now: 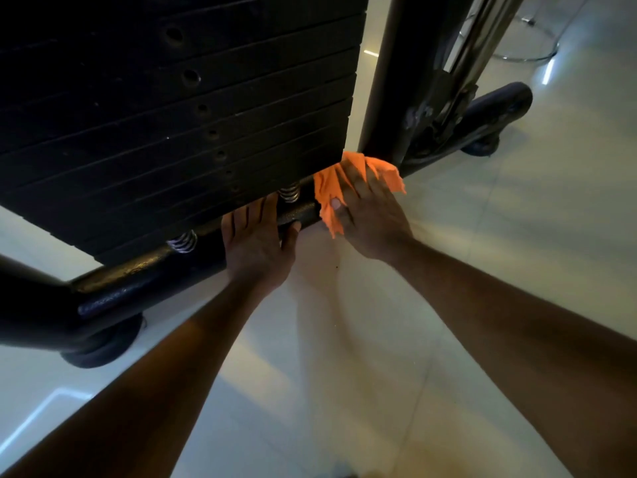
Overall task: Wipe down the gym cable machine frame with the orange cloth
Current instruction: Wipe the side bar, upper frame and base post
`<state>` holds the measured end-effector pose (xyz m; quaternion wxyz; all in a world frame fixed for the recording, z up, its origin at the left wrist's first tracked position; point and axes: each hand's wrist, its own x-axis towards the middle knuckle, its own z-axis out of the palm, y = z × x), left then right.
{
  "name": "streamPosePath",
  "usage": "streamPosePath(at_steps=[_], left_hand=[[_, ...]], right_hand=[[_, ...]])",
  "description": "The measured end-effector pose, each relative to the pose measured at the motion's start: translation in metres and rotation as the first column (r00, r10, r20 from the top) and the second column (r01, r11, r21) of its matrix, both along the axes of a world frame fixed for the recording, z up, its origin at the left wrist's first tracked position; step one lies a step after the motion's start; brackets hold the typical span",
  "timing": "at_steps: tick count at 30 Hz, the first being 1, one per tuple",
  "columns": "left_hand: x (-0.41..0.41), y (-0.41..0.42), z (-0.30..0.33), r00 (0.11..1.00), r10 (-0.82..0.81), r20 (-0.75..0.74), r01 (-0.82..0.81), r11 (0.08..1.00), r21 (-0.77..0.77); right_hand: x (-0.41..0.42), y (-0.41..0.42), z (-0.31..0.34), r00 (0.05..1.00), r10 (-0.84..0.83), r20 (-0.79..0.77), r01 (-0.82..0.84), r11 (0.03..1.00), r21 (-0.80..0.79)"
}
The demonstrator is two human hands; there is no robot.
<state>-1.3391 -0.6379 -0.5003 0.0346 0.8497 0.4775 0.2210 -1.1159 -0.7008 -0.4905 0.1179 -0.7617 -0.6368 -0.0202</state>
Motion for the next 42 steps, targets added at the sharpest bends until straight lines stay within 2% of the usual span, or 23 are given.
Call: streamPosePath(at_steps=[4, 6, 9, 14, 16, 23, 28, 33, 37, 40, 42], left_hand=[[-0.001, -0.002, 0.001, 1.000, -0.016, 0.013, 0.016, 1.000, 0.018], [-0.002, -0.002, 0.001, 1.000, -0.016, 0.023, 0.016, 1.000, 0.000], [-0.001, -0.001, 0.001, 0.999, -0.013, 0.031, 0.013, 1.000, -0.023], [-0.001, -0.001, -0.002, 1.000, -0.006, 0.021, 0.006, 1.000, 0.017], [-0.001, -0.001, -0.002, 1.000, -0.002, 0.013, 0.002, 0.999, 0.032], [-0.002, -0.001, -0.002, 0.999, -0.001, 0.041, 0.001, 1.000, 0.010], [-0.001, -0.001, -0.002, 0.999, 0.004, 0.034, -0.003, 1.000, -0.022], [-0.001, -0.001, -0.001, 1.000, 0.005, 0.020, -0.004, 1.000, -0.029], [-0.001, 0.000, -0.001, 0.999, 0.005, 0.034, -0.004, 1.000, -0.028], [-0.002, 0.000, 0.000, 0.999, -0.013, 0.039, 0.015, 0.999, -0.044], [-0.002, 0.000, 0.001, 0.999, -0.006, 0.036, 0.008, 0.999, -0.052]], right_hand=[[-0.037, 0.003, -0.009, 0.999, 0.013, 0.031, -0.011, 0.999, -0.040], [-0.030, 0.001, -0.008, 0.998, 0.055, 0.008, -0.055, 0.998, -0.041], [0.000, 0.002, -0.007, 0.990, 0.111, 0.089, -0.108, 0.993, -0.043], [-0.015, 0.005, 0.002, 1.000, 0.025, -0.006, -0.025, 0.999, 0.036], [-0.024, 0.007, 0.004, 1.000, 0.022, 0.009, -0.022, 0.999, 0.048], [-0.023, -0.002, 0.006, 0.983, 0.168, 0.071, -0.175, 0.979, 0.108], [-0.009, 0.004, 0.013, 1.000, 0.007, 0.028, -0.012, 0.988, 0.155], [-0.008, 0.005, 0.014, 0.990, 0.104, 0.096, -0.116, 0.984, 0.137], [-0.010, 0.007, 0.007, 1.000, 0.014, 0.005, -0.014, 0.989, 0.150], [-0.045, 0.007, -0.002, 0.998, 0.064, -0.026, -0.060, 0.992, 0.115], [-0.038, 0.009, -0.003, 0.994, 0.109, -0.009, -0.108, 0.989, 0.102]])
